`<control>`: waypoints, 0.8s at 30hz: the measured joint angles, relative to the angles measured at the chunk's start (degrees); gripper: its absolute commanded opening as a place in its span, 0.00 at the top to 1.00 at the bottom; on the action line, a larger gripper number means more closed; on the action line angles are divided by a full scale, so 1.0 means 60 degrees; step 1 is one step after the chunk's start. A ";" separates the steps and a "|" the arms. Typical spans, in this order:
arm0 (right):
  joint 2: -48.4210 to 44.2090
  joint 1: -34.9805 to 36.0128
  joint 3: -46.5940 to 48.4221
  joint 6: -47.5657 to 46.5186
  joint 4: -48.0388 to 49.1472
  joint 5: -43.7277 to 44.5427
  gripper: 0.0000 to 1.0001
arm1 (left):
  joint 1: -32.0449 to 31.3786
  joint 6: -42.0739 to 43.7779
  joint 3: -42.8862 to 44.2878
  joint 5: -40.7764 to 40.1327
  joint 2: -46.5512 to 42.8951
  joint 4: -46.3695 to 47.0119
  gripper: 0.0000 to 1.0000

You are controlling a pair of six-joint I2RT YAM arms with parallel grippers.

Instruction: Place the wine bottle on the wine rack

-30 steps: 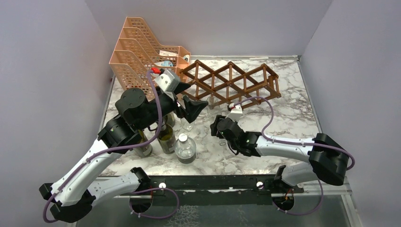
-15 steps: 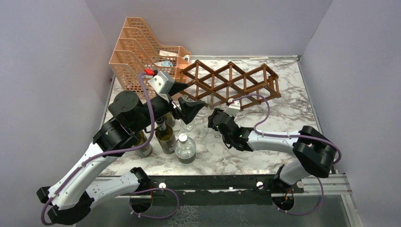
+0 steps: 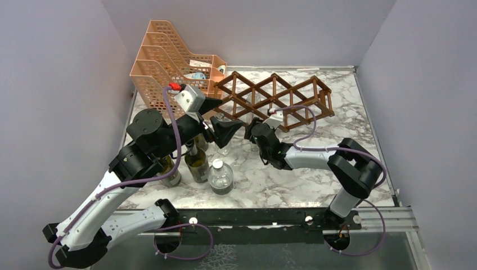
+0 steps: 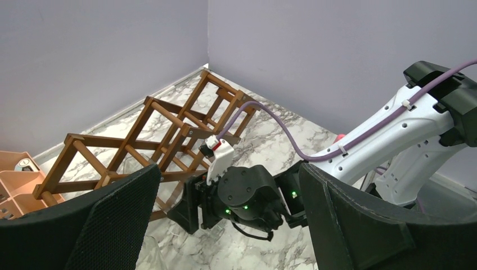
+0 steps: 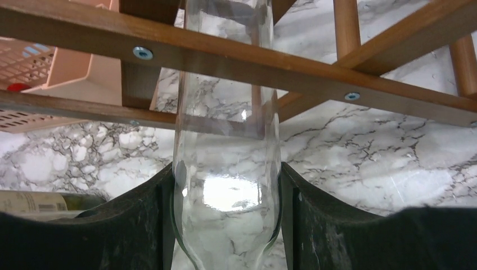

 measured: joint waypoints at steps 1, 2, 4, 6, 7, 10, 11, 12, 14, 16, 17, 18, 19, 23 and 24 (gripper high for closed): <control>0.0080 -0.0044 0.0073 -0.0004 0.0055 -0.0007 0.99 | 0.0000 0.0000 -0.0004 0.0000 -0.0007 0.0000 0.01; 0.0157 -0.0095 0.0149 -0.0007 0.0113 -0.0011 0.99 | 0.0000 0.0000 -0.0004 0.0000 -0.0015 0.0000 0.01; 0.0280 -0.0171 0.0273 -0.0007 0.0164 -0.0029 0.96 | 0.0000 -0.0004 0.0000 0.0000 -0.0022 0.0000 0.01; 0.0412 -0.0251 0.0412 -0.0011 0.0189 -0.0036 0.95 | 0.0000 -0.0004 0.0000 0.0000 -0.0026 0.0000 0.01; 0.0466 -0.0277 0.0481 -0.0018 0.0189 -0.0040 0.93 | 0.0000 -0.0004 -0.0004 0.0000 -0.0029 0.0000 0.01; 0.0667 -0.0357 0.0696 -0.0087 0.0229 -0.0098 0.87 | 0.0000 -0.0025 -0.0004 0.0000 -0.0029 -0.0004 0.01; 0.0736 -0.0393 0.0754 -0.0106 0.0266 -0.0127 0.84 | 0.0000 -0.0029 -0.0004 -0.0004 -0.0029 0.0000 0.01; 0.0798 -0.0408 0.0816 -0.0124 0.0266 -0.0146 0.82 | 0.0000 -0.0033 0.0000 -0.0007 -0.0029 0.0000 0.01; 0.0911 -0.0466 0.0889 -0.0160 0.0299 -0.0175 0.79 | 0.0000 -0.0033 -0.0004 -0.0015 -0.0029 -0.0004 0.01; 0.1035 -0.0521 0.0984 -0.0197 0.0295 -0.0182 0.76 | 0.0000 -0.0036 -0.0004 -0.0022 -0.0029 -0.0004 0.01; 0.1086 -0.0543 0.1027 -0.0229 0.0295 -0.0182 0.75 | 0.0000 -0.0036 -0.0004 -0.0022 -0.0029 -0.0004 0.01; 0.1133 -0.0561 0.1064 -0.0259 0.0291 -0.0182 0.73 | 0.0000 -0.0040 -0.0004 -0.0022 -0.0029 -0.0004 0.01; 0.1184 -0.0572 0.1115 -0.0277 0.0288 -0.0182 0.72 | 0.0000 -0.0044 0.0000 -0.0022 -0.0029 -0.0004 0.01; 0.1384 -0.0601 0.1271 -0.0419 0.0295 -0.0178 0.64 | 0.0000 -0.0062 -0.0004 -0.0025 -0.0033 -0.0004 0.01; 0.1457 -0.0601 0.1315 -0.0481 0.0295 -0.0182 0.61 | 0.0000 -0.0062 -0.0004 -0.0025 -0.0033 -0.0004 0.01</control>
